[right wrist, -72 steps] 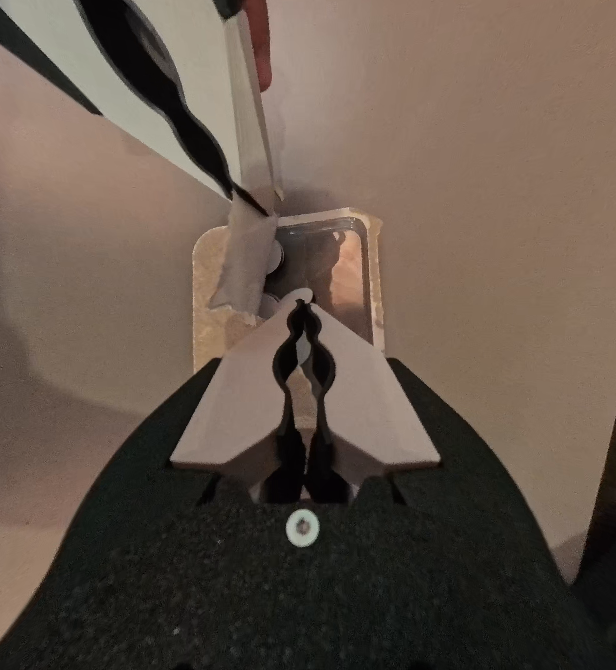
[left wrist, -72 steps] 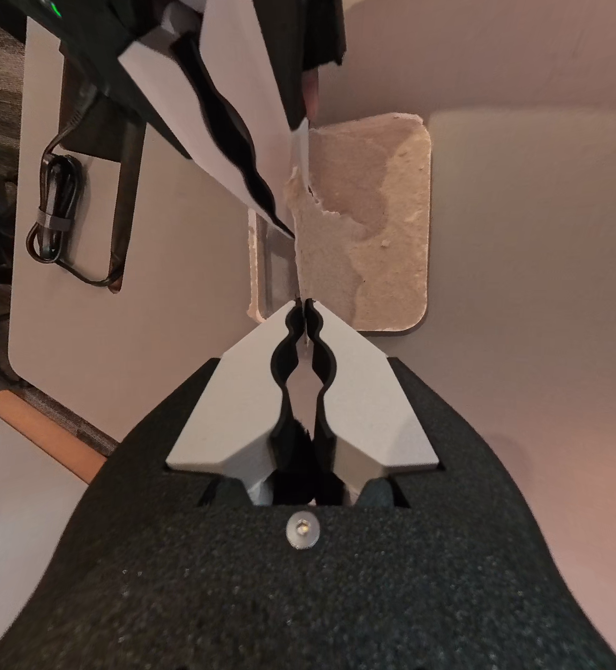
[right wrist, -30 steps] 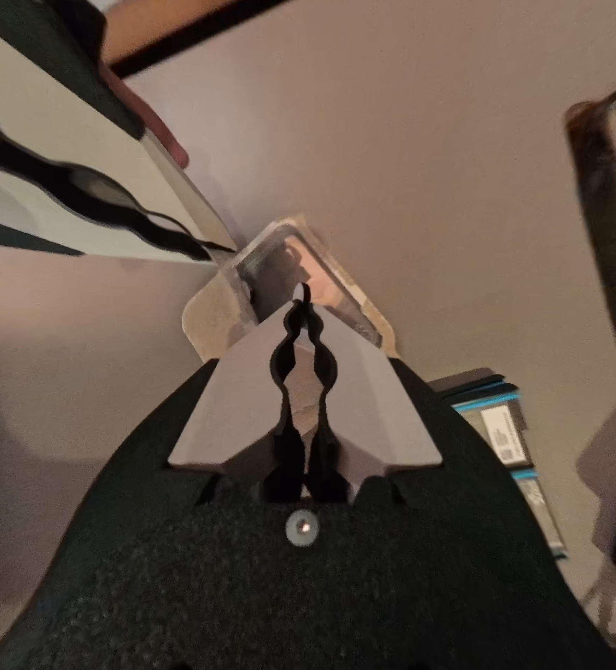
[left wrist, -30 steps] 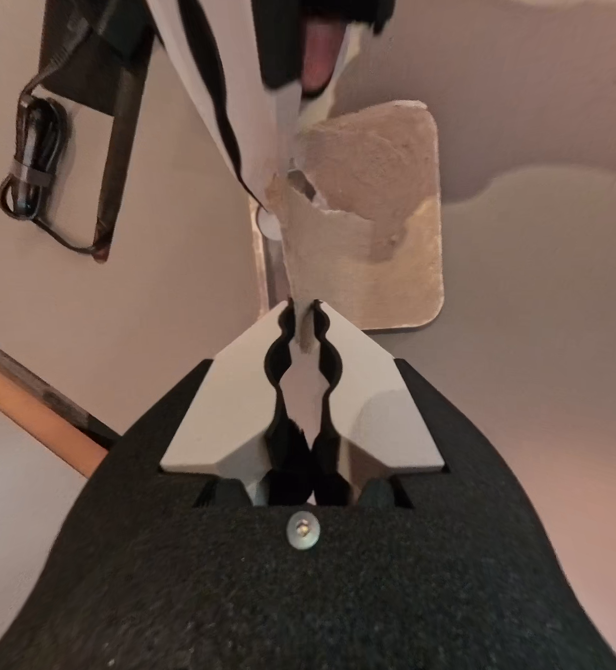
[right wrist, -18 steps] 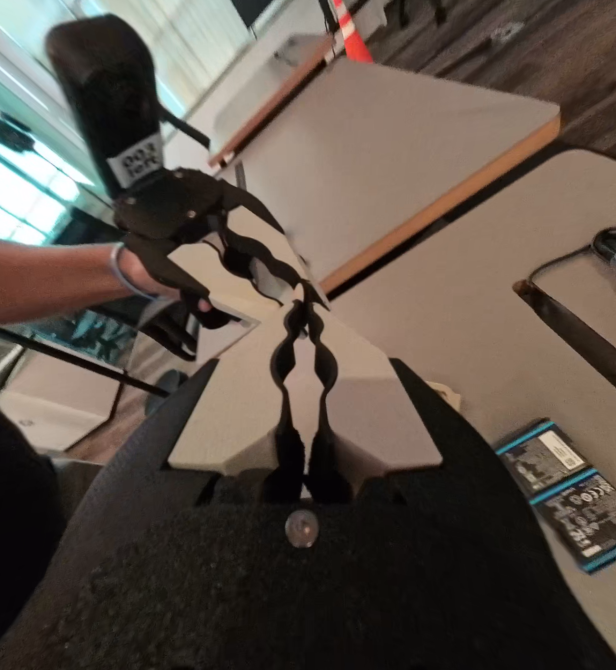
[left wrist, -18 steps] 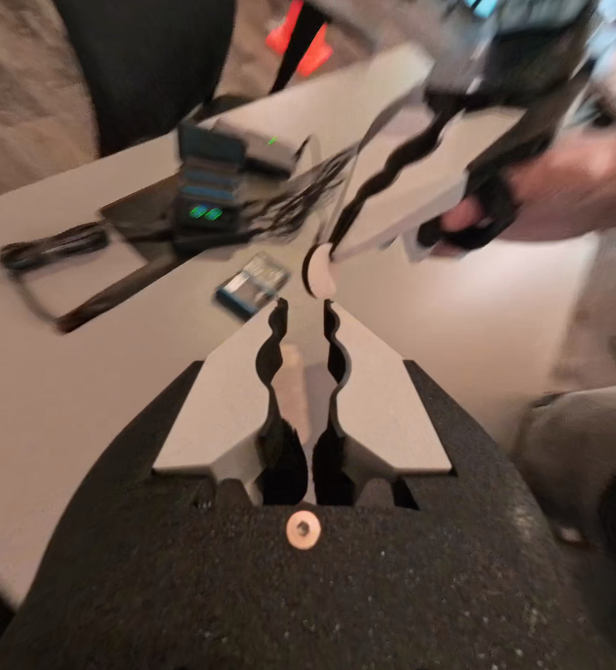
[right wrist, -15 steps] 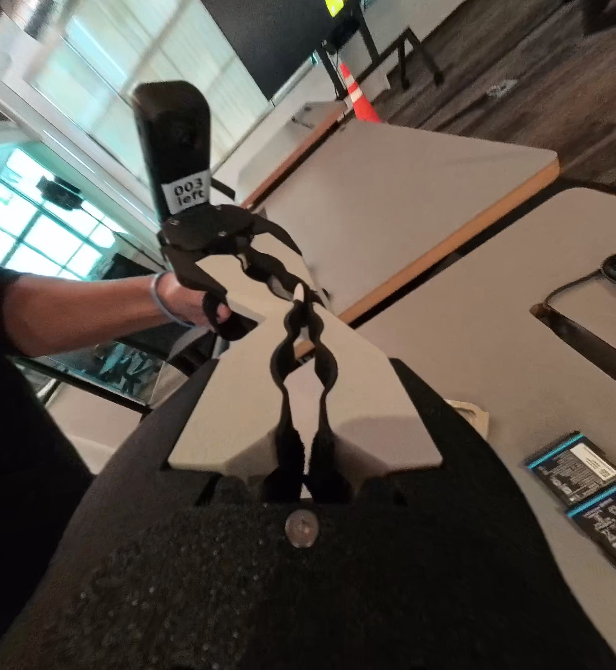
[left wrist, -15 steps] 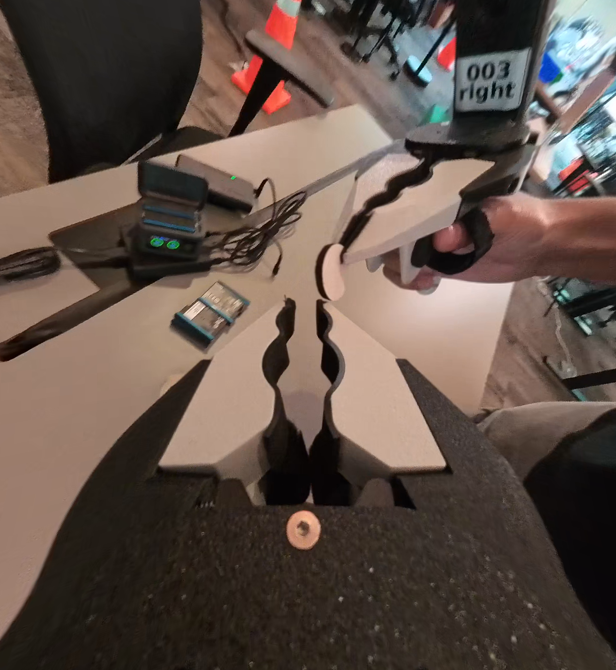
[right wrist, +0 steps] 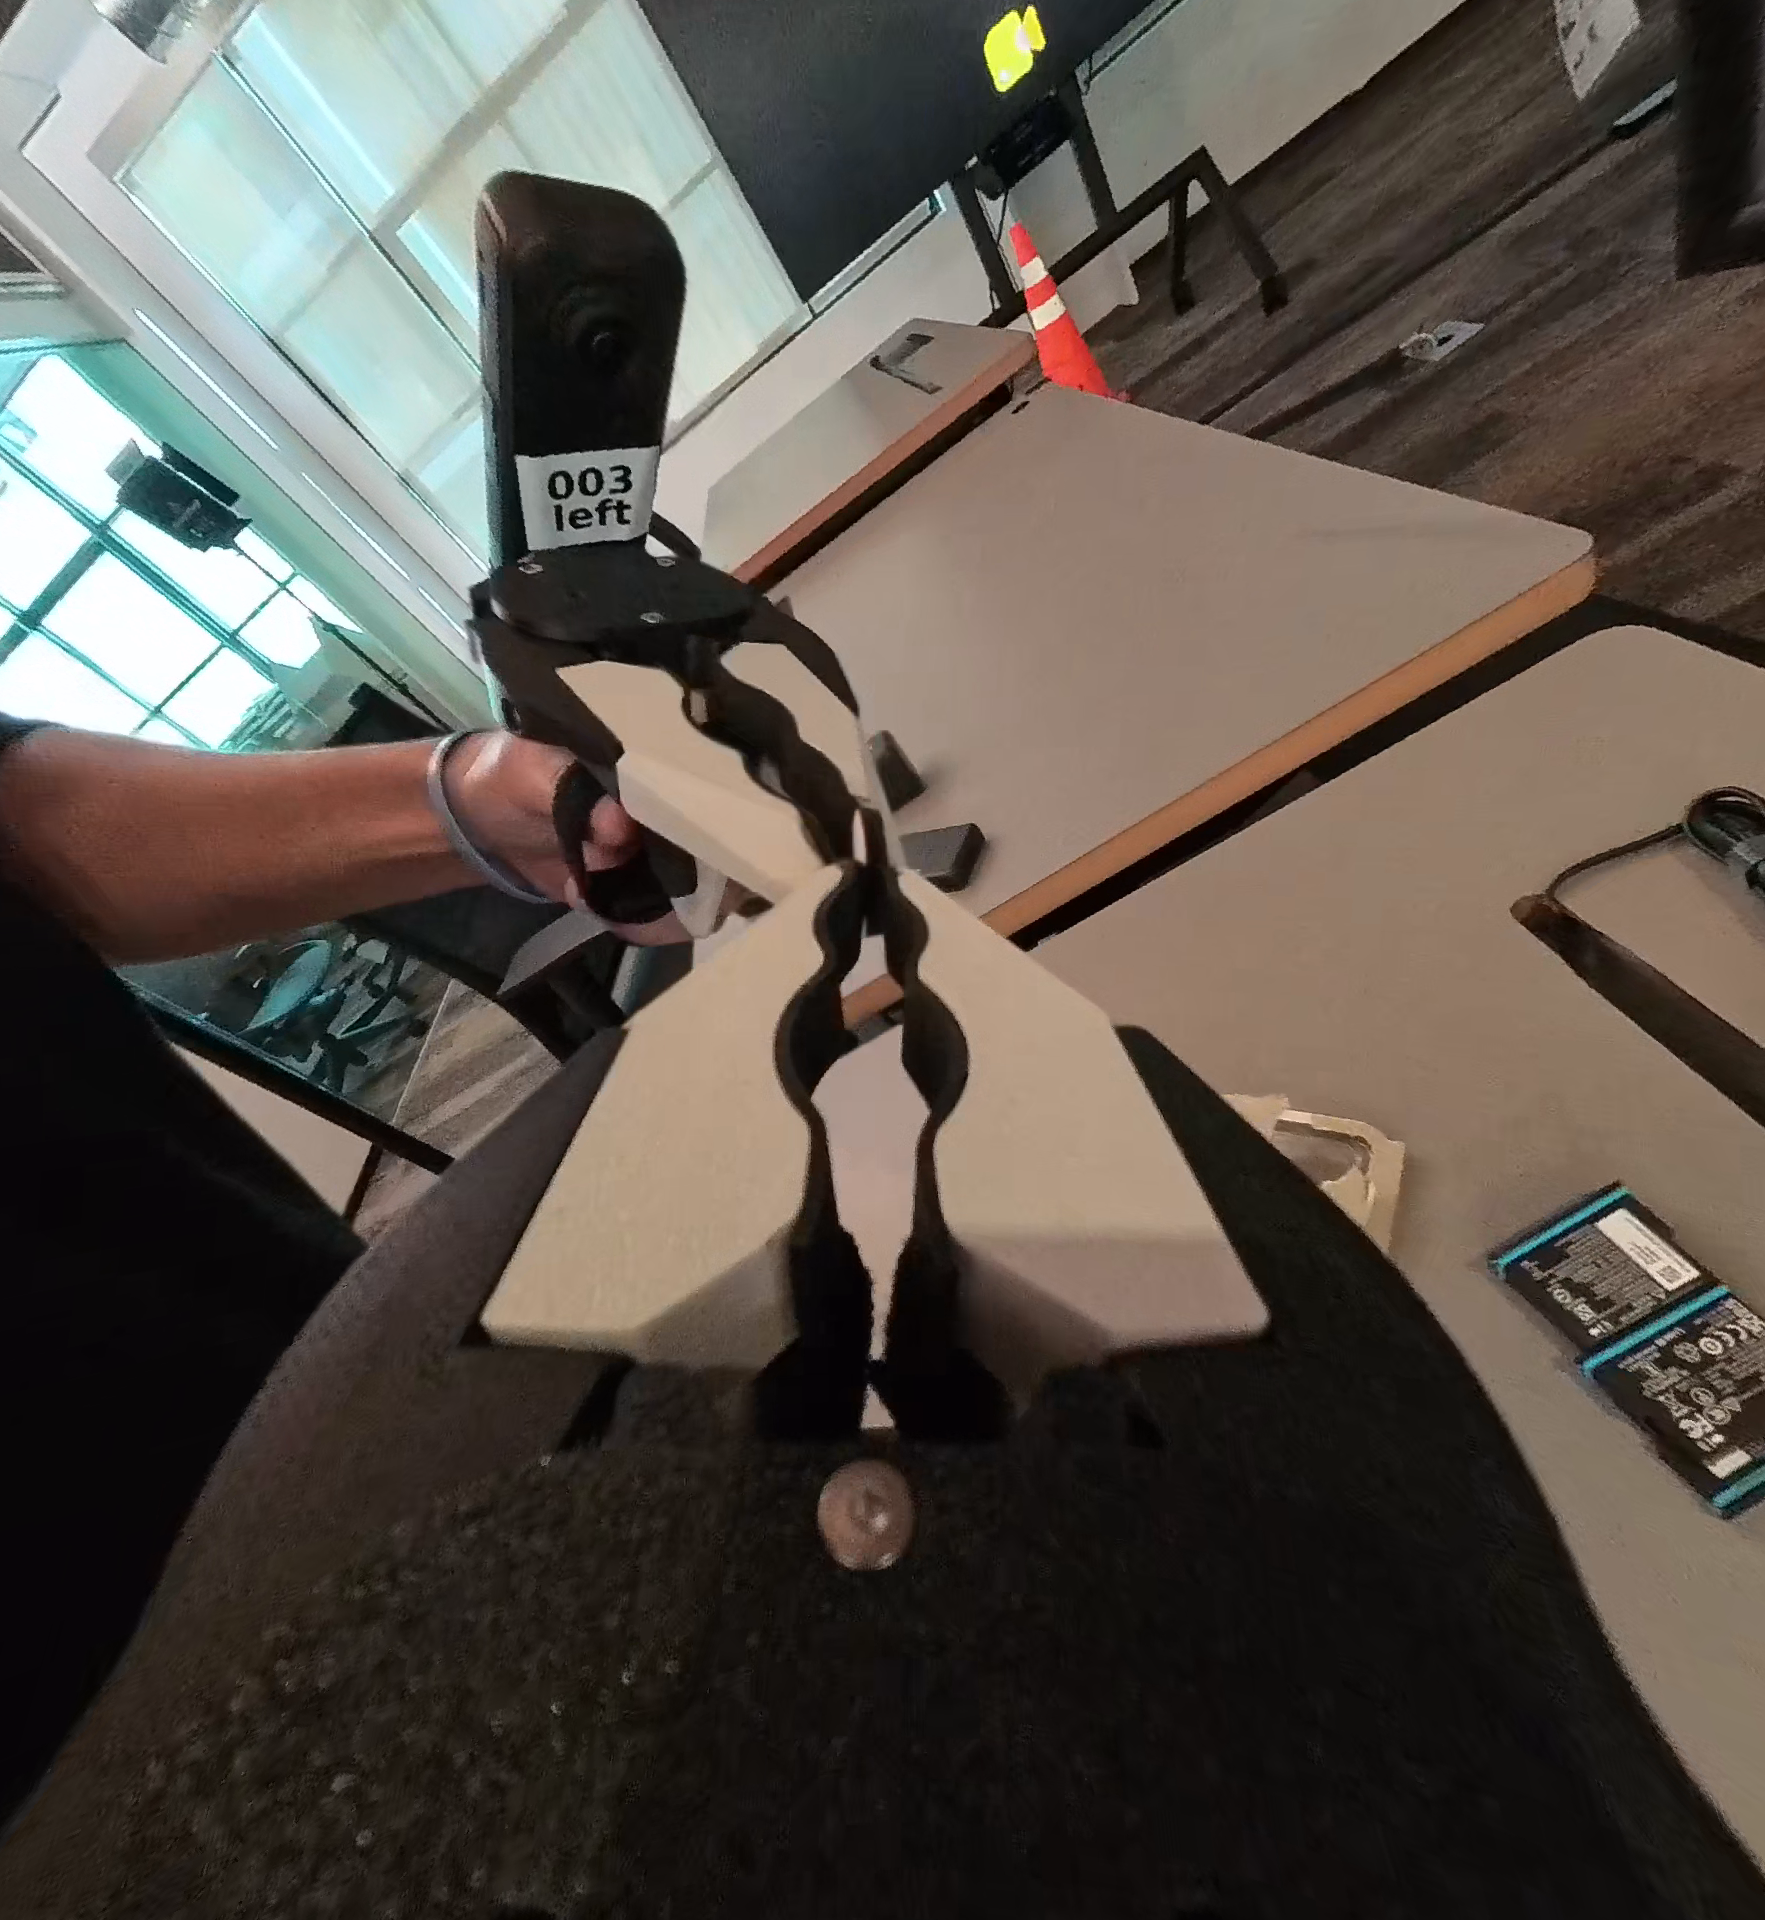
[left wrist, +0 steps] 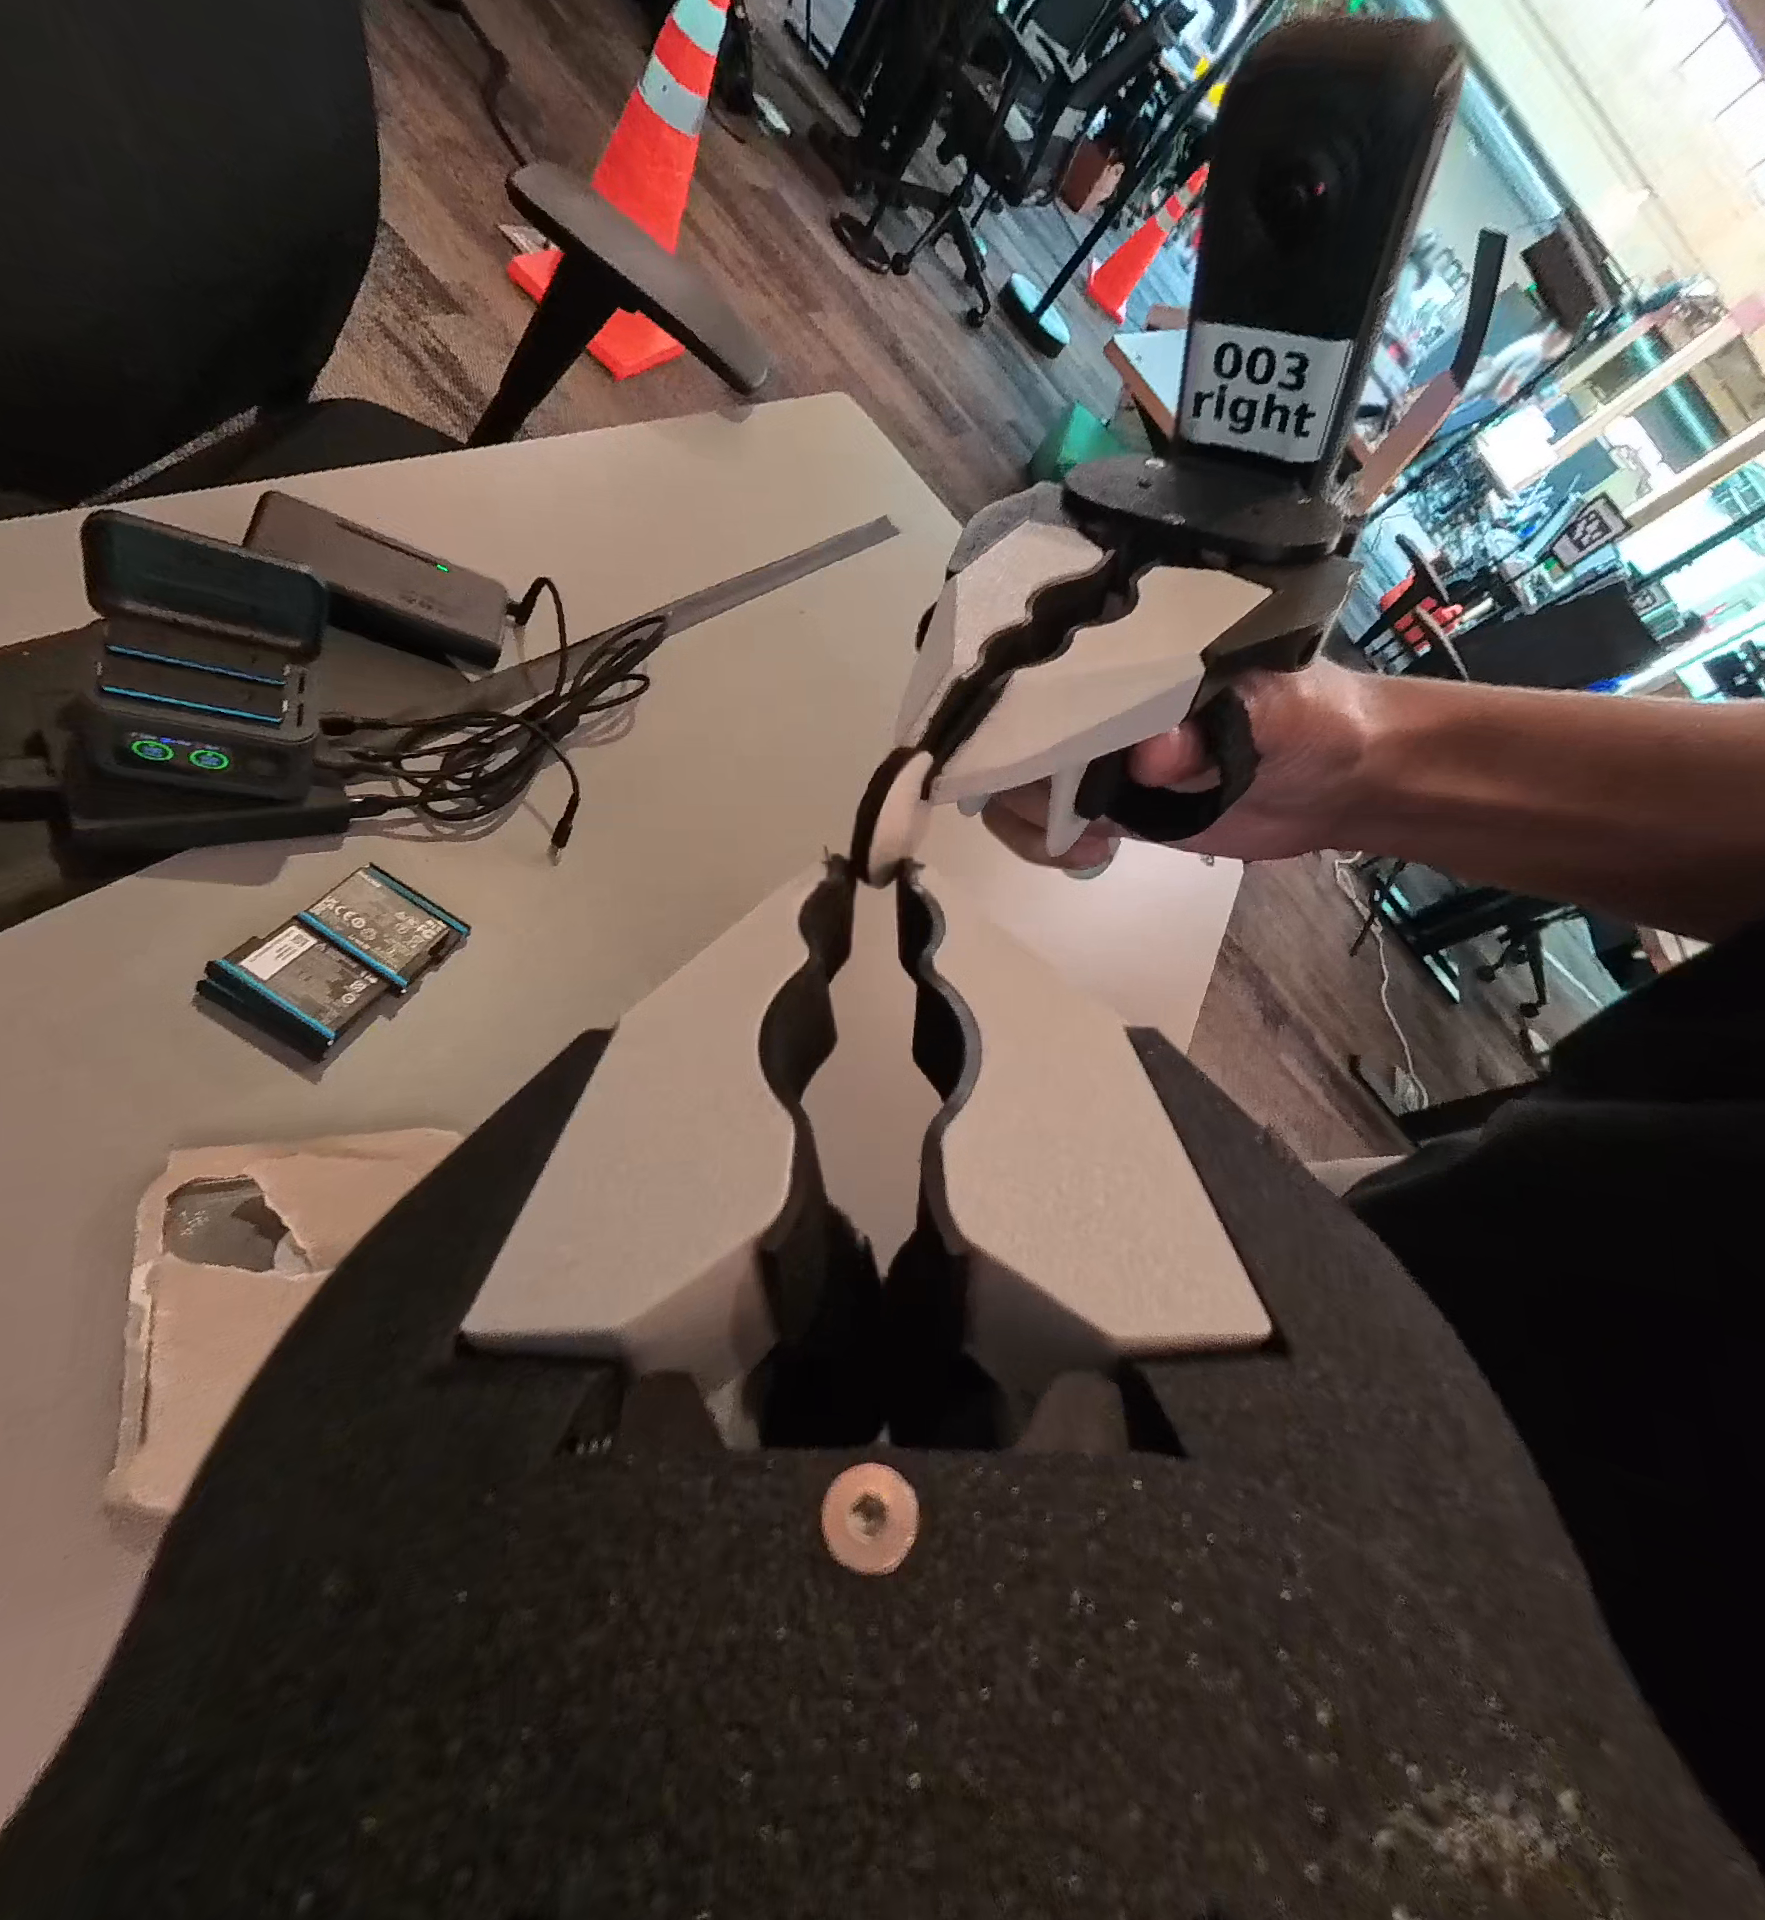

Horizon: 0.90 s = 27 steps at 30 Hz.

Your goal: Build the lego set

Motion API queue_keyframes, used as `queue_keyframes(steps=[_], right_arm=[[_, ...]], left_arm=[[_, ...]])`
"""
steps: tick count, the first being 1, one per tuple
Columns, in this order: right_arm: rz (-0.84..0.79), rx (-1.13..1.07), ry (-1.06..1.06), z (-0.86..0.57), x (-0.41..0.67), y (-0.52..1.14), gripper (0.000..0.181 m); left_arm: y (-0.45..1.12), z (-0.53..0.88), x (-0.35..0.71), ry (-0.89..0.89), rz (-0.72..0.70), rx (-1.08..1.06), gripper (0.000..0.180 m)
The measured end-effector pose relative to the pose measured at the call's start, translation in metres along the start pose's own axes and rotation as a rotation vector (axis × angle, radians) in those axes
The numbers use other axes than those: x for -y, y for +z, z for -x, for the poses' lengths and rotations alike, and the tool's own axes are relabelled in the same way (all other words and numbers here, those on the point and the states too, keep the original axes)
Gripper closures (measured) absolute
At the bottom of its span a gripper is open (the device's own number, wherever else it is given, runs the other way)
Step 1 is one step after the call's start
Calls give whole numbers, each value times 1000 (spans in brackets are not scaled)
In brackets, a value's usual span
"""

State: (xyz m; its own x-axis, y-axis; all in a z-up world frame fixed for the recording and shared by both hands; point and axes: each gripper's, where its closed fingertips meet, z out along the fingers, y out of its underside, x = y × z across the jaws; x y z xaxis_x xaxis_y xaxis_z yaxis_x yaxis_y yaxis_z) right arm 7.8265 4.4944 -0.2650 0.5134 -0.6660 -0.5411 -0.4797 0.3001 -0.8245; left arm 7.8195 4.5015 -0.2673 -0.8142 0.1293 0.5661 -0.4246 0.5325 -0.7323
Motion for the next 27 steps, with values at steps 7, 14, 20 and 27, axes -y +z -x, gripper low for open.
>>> queue_keyframes(steps=[7, 14, 20, 27], right_arm=[[-13, 19, 24, 3, -1, 3, 171], [3, 2, 50, 0, -6, -3, 165], [138, -20, 85, 8, -50, -13, 167], [251, -18, 104, 24, -84, -2, 167]], left_arm=[[-13, 0, 0, -116, -90, 10, 179], [-99, 127, -47, -493, -252, 279, 180], [-221, 317, -140, -813, -110, 704, 180], [-247, 396, -193, -1080, 155, 613, 179]])
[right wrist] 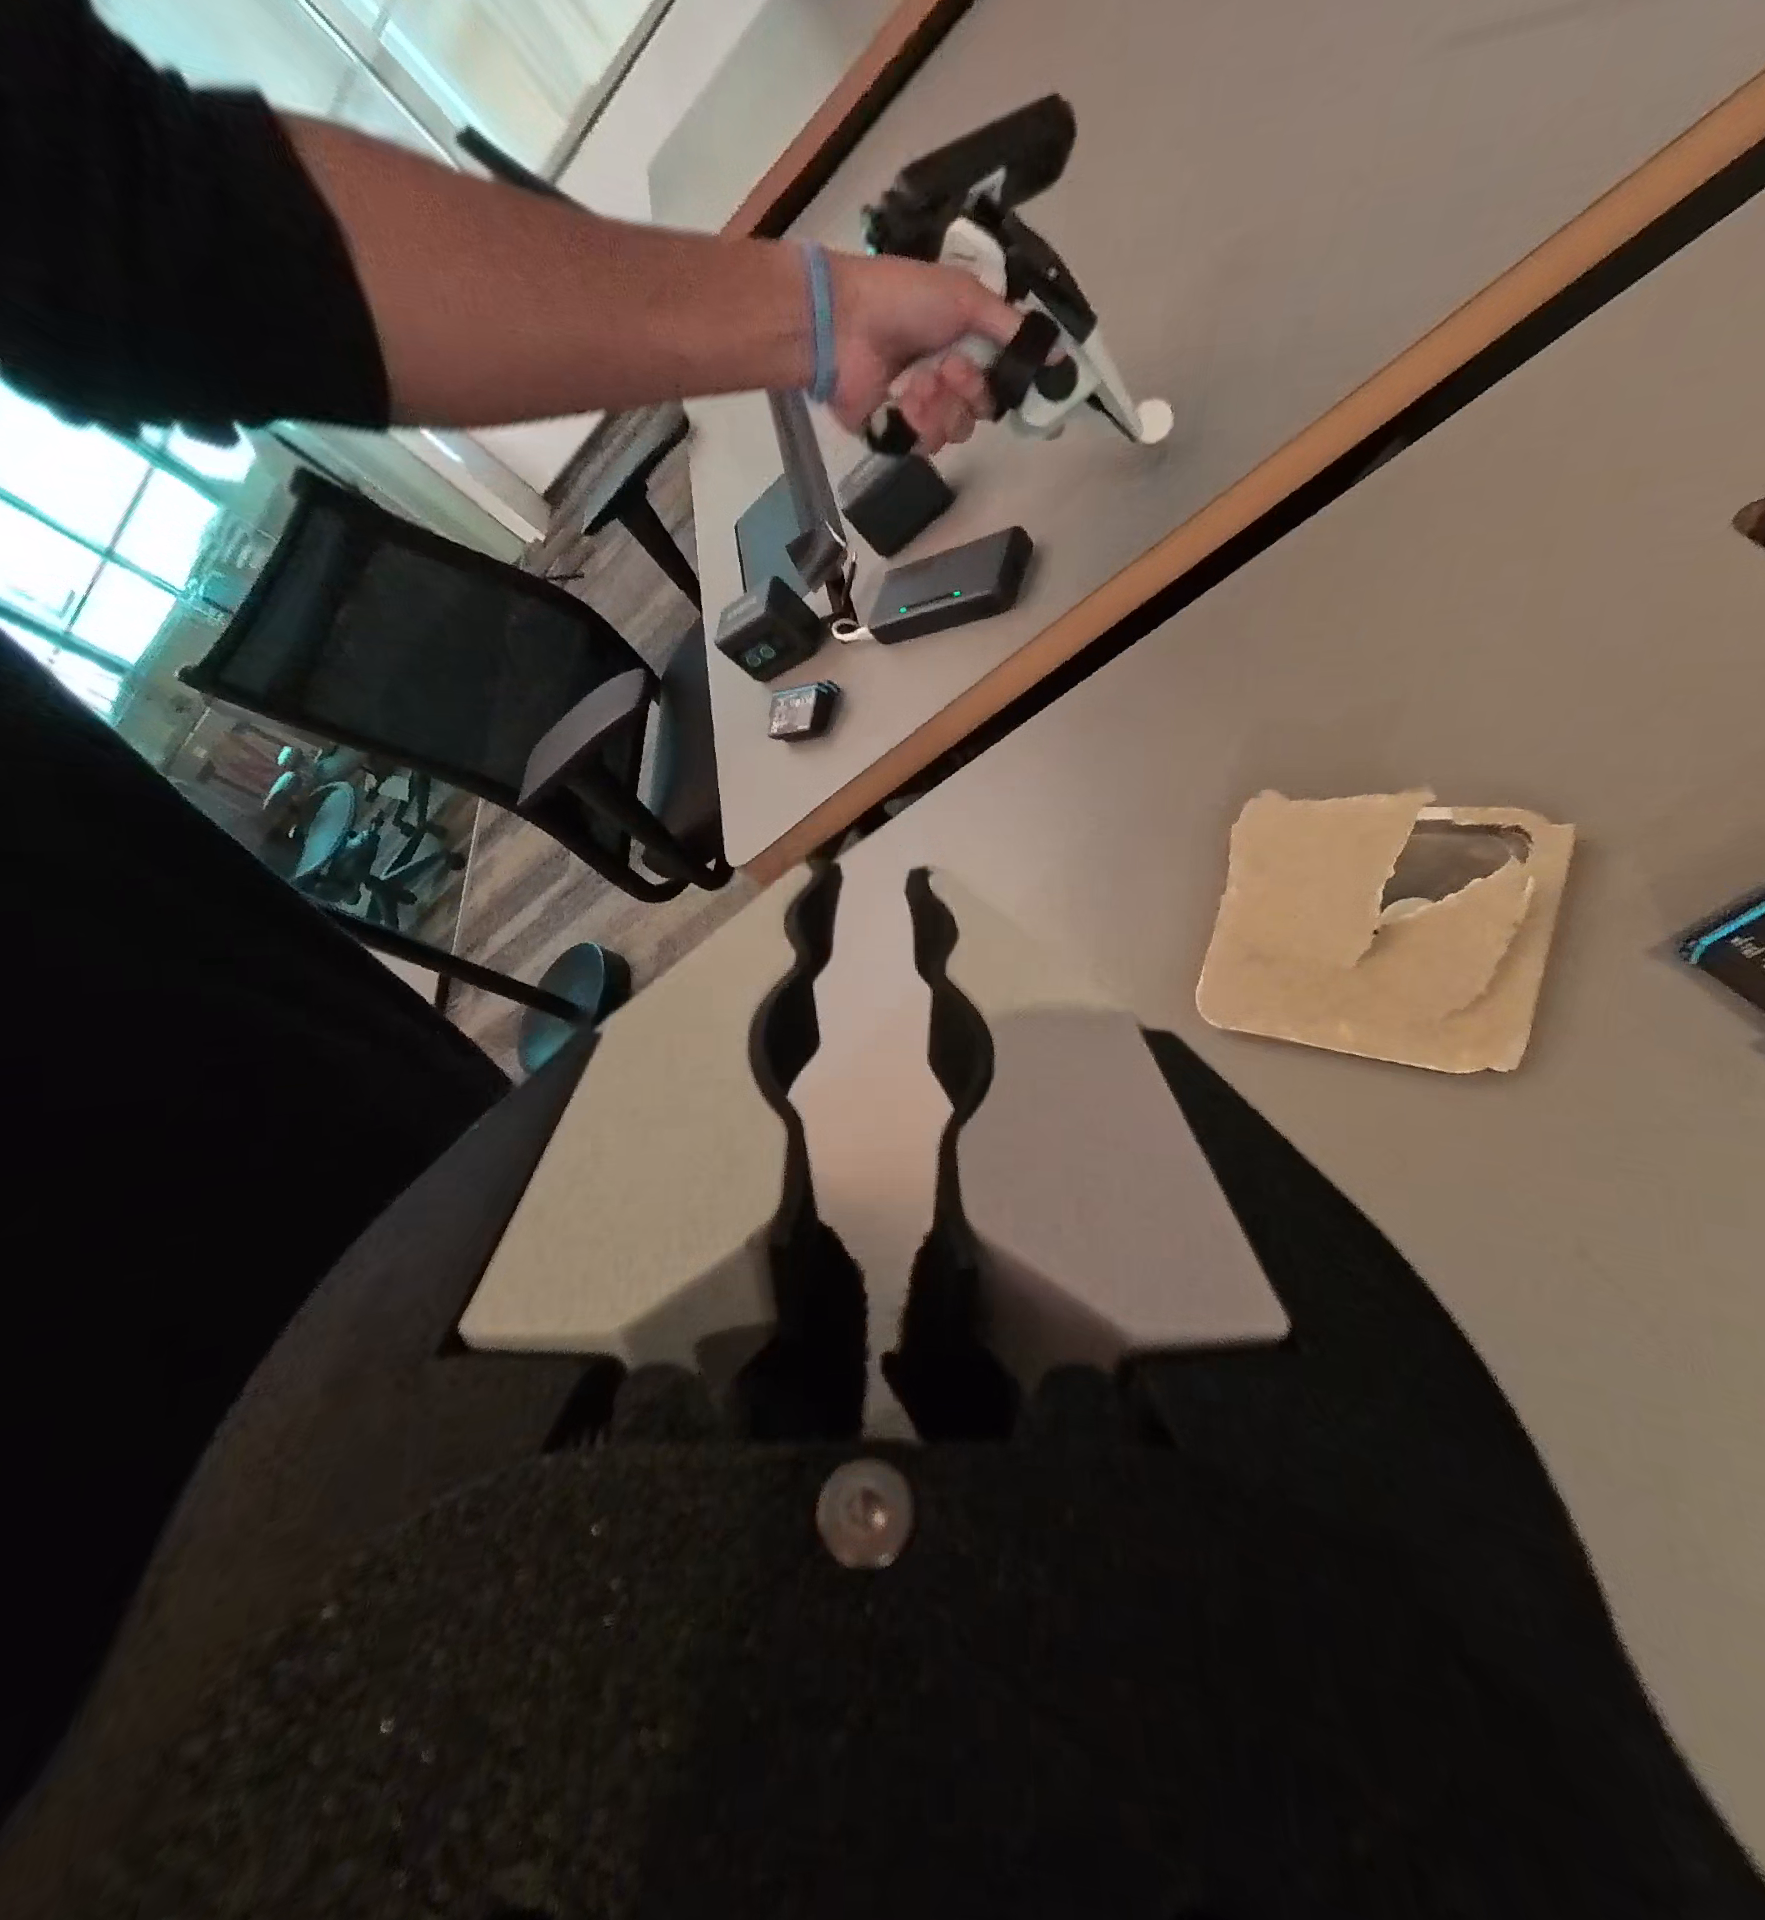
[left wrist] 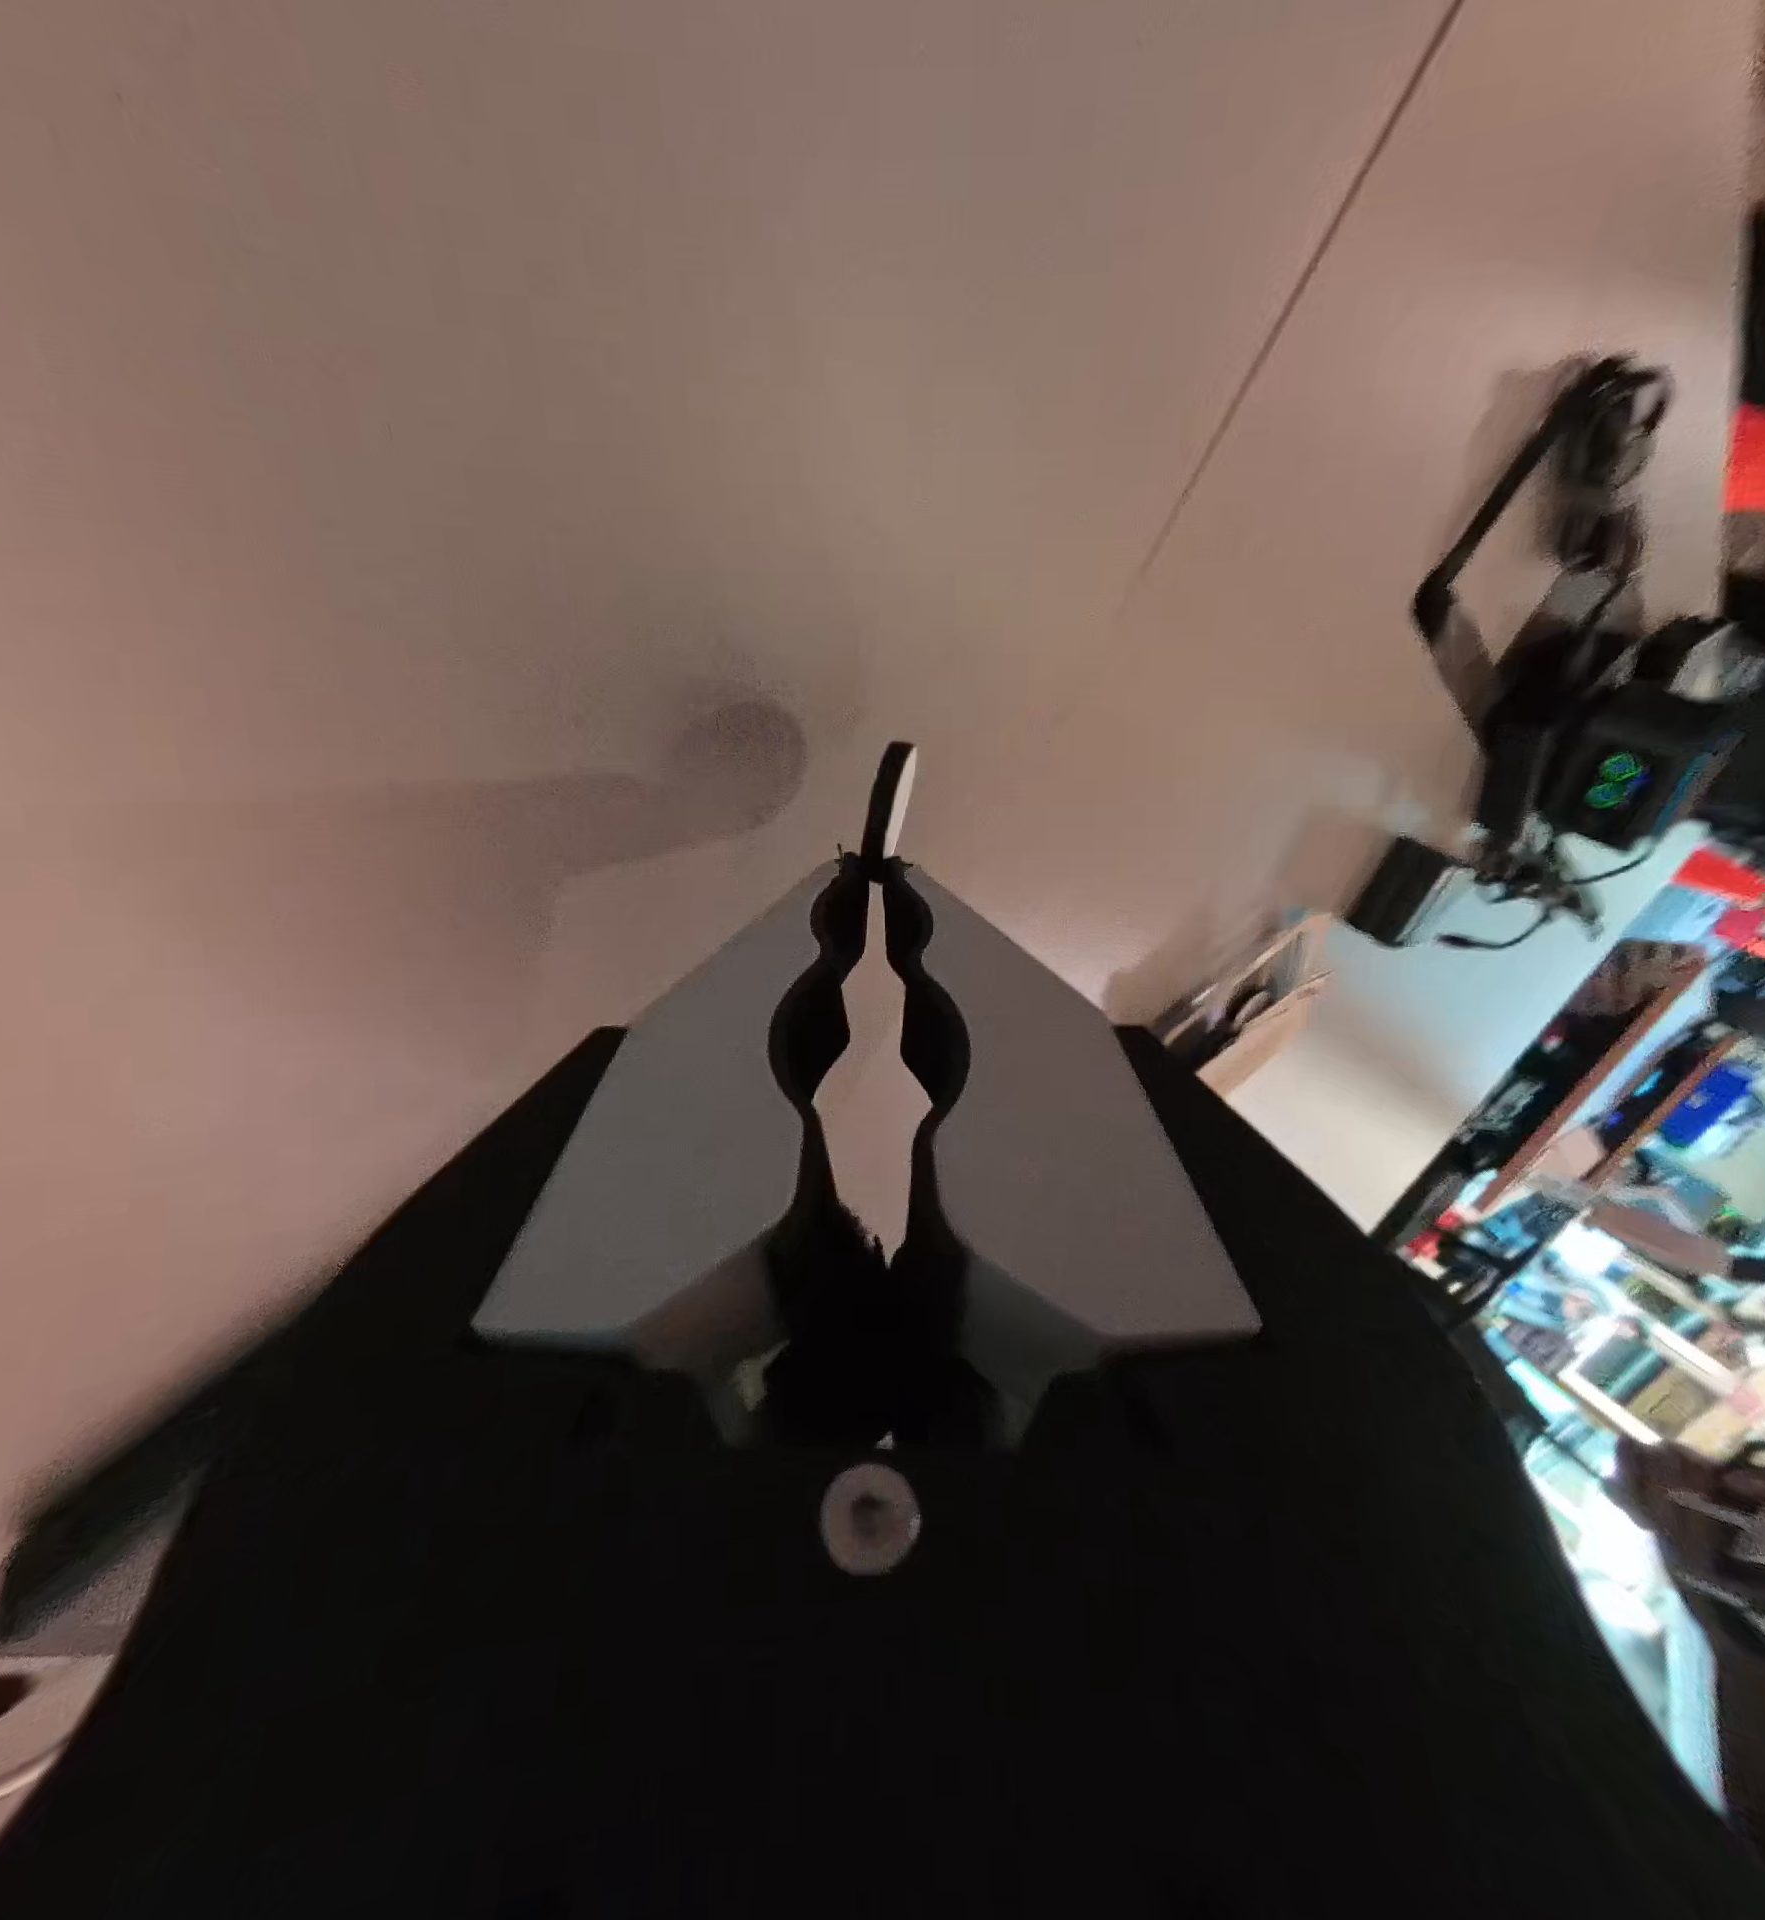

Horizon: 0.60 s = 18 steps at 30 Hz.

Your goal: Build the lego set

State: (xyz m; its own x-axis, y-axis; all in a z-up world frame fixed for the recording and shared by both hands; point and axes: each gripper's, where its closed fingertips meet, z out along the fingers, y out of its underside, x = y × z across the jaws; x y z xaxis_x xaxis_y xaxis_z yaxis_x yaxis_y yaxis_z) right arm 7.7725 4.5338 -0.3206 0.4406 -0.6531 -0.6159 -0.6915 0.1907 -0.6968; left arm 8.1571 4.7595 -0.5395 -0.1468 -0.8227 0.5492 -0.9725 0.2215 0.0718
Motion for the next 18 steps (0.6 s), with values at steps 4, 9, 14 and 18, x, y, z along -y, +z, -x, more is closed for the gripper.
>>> queue_keyframes(steps=[4, 9, 14, 18], right_arm=[[37, -8, -13, 2, -6, 13, 168], [19, 28, -36, 10, 3, 24, 166], [-19, 31, -43, 11, 11, 23, 165], [-22, -13, -50, 7, 9, 12, 165]], left_arm=[[9, 14, -9, 112, 161, 72, 179], [8, 32, -14, 192, 207, 170, 177], [3, 46, -18, 271, 206, 256, 165], [-16, 53, -15, 296, 123, 335, 158]])
